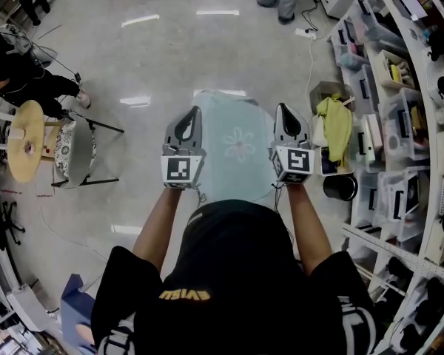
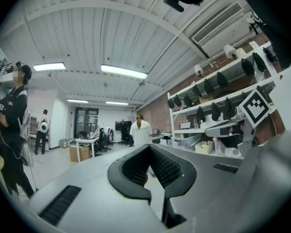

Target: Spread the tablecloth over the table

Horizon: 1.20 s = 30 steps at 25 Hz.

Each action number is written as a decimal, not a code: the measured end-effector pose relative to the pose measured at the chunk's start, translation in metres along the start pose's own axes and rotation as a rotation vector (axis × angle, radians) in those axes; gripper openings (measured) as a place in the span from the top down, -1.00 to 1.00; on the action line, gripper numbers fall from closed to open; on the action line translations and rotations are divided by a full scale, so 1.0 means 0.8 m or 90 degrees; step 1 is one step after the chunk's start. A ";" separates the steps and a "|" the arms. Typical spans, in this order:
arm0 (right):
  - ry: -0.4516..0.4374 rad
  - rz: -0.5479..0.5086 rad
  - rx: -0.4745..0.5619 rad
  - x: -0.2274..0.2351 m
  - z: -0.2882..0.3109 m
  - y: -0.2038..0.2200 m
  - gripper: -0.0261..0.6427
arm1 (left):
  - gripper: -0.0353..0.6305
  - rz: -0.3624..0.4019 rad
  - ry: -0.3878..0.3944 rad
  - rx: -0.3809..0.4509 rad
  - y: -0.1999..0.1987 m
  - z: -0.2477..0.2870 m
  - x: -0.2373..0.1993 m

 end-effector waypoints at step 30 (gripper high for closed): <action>-0.002 -0.012 0.004 -0.006 -0.019 -0.004 0.92 | 0.84 0.003 0.015 0.001 -0.003 -0.007 0.017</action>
Point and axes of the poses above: the fingertips, and each gripper's own axes: z forward along the fingers, x to its right, y out of its underside, the point moved 8 cm from there along -z, backward along the fingers, and after that the axes turned 3 degrees about -x, right-handed, at the moved point
